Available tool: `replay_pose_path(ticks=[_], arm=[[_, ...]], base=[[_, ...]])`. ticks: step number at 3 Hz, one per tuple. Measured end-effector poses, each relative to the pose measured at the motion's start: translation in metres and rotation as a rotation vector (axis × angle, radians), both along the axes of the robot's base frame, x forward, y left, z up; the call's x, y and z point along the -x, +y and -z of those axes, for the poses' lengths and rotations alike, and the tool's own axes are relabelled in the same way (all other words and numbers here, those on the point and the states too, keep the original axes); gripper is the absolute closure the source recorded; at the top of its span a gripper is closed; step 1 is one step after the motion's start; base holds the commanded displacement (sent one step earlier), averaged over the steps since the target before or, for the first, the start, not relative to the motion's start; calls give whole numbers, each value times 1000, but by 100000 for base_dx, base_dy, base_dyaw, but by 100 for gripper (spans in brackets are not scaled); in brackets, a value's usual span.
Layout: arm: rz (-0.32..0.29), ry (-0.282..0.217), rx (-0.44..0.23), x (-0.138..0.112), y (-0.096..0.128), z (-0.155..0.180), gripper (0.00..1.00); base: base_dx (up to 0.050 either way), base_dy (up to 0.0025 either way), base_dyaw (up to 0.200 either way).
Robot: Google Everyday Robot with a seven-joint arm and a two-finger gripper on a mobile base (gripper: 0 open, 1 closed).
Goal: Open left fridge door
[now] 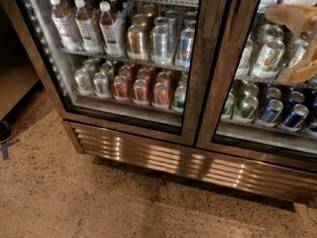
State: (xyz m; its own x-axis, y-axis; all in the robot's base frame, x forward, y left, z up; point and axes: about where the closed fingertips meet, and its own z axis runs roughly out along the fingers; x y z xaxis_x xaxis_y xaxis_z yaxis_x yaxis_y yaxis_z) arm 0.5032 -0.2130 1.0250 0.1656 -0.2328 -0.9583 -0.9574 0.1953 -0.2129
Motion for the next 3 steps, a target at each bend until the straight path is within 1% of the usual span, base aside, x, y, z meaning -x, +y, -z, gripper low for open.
replay_pose_path(ticks=[1, 2, 3], arm=[[-8, 2, 3, -1, 5, -1, 0], [-67, 7, 69, -5, 46, 3, 0], [-67, 7, 69, -5, 46, 3, 0]], base=[[0, 0, 0], [0, 0, 0], [0, 0, 0]])
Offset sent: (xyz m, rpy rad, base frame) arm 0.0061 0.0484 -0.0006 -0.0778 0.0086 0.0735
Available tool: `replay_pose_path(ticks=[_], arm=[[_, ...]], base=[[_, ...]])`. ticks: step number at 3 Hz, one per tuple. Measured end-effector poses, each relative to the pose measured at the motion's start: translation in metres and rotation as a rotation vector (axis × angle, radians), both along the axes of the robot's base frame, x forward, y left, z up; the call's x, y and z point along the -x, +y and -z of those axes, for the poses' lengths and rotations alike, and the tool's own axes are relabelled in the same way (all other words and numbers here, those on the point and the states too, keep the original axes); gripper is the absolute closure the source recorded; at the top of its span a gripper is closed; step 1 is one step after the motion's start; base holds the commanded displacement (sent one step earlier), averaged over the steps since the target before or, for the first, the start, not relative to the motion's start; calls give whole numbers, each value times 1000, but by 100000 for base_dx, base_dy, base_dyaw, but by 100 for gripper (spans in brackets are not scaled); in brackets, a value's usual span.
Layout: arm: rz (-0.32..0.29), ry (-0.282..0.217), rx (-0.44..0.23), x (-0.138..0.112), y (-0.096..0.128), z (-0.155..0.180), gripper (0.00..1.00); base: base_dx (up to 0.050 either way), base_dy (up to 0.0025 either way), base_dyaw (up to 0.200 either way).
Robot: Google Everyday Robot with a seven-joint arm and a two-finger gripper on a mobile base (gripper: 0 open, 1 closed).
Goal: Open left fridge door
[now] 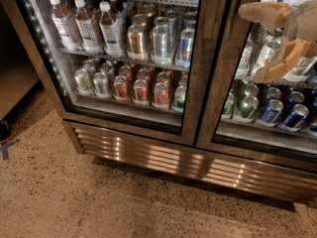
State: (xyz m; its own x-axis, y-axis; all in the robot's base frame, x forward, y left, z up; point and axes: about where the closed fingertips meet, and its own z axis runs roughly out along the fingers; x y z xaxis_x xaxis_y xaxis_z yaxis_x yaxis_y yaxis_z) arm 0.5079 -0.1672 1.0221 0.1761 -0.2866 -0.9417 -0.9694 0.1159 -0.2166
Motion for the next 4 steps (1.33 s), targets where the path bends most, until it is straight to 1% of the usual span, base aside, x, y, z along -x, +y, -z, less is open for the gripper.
replay_pose_path(ticks=[1, 2, 3, 4], arm=[[-3, 12, 0, -2, 2, 5, 0], [-3, 65, -2, -9, 3, 28, 0], [-3, 65, -2, -9, 3, 28, 0], [-33, 64, -40, -9, 6, 26, 0]], base=[[0, 0, 0], [0, 0, 0], [0, 0, 0], [0, 0, 0]])
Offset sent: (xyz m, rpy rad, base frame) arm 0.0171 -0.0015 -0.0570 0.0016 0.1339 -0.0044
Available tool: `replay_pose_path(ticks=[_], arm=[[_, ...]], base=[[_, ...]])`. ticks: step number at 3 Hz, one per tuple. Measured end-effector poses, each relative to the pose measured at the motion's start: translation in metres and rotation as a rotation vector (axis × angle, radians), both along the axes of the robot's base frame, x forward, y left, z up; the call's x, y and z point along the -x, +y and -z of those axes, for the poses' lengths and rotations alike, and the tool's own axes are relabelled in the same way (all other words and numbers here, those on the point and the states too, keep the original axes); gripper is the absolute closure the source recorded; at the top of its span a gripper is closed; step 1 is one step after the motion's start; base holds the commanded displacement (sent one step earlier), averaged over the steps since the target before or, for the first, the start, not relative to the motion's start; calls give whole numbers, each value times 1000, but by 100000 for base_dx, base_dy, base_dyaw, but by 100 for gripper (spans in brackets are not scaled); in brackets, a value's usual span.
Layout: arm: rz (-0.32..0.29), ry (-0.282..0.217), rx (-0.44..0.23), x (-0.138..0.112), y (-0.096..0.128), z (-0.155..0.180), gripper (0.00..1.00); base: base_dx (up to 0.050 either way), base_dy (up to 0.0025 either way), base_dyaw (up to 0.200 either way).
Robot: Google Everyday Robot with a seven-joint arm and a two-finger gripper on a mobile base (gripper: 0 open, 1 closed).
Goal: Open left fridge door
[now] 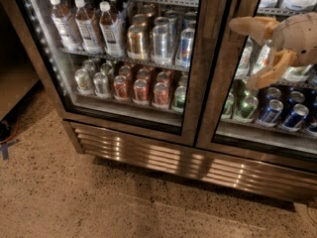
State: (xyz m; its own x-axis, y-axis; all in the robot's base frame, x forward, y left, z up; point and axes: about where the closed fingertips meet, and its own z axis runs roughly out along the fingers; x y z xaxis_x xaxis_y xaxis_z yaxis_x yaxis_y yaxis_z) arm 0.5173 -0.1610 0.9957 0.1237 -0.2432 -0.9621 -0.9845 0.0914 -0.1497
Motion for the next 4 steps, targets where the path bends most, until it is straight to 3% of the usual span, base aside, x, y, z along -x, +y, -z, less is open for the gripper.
replay_pose_path(ticks=[1, 2, 3, 4], arm=[[-95, 7, -175, 4, -1, -2, 0], [-102, 16, -215, 1, 3, -6, 0], [-98, 6, -210, 1, 4, -13, 0], [-94, -31, -197, 6, 4, -34, 0]], base=[[0, 0, 0], [0, 0, 0], [0, 0, 0], [0, 0, 0]])
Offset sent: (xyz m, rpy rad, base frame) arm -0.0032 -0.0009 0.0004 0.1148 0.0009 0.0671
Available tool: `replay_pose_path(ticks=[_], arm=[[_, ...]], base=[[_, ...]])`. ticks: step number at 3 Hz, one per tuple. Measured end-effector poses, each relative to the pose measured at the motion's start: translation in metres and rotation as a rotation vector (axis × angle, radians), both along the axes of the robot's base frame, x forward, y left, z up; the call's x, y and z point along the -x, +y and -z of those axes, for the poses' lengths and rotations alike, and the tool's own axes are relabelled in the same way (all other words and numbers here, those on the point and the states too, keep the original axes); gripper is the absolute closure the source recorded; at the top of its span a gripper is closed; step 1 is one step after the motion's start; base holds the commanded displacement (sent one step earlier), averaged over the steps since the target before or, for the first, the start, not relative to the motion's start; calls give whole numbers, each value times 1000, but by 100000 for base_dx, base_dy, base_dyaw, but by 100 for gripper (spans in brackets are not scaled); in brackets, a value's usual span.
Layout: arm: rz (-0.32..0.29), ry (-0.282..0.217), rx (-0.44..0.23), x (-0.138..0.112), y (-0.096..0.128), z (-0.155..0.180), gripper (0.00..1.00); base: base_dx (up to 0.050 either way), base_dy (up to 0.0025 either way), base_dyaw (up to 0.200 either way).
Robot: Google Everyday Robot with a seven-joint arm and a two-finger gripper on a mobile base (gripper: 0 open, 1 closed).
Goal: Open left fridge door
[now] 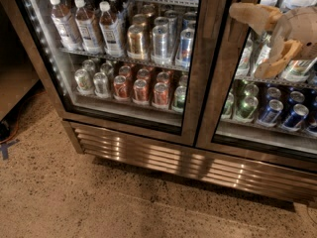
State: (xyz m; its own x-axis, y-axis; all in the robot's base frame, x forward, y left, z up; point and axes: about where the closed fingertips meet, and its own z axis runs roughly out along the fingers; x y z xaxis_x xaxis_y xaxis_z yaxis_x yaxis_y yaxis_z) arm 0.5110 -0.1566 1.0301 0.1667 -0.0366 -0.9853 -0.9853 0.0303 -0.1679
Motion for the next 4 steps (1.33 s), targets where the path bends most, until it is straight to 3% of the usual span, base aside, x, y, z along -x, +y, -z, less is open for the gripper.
replay_pose_path(ticks=[1, 3, 4], arm=[[6, 2, -4, -1, 2, 0, 0], [188, -5, 12, -11, 0, 7, 0], [188, -5, 12, -11, 0, 7, 0]], base=[[0, 0, 0], [0, 0, 0], [0, 0, 0]])
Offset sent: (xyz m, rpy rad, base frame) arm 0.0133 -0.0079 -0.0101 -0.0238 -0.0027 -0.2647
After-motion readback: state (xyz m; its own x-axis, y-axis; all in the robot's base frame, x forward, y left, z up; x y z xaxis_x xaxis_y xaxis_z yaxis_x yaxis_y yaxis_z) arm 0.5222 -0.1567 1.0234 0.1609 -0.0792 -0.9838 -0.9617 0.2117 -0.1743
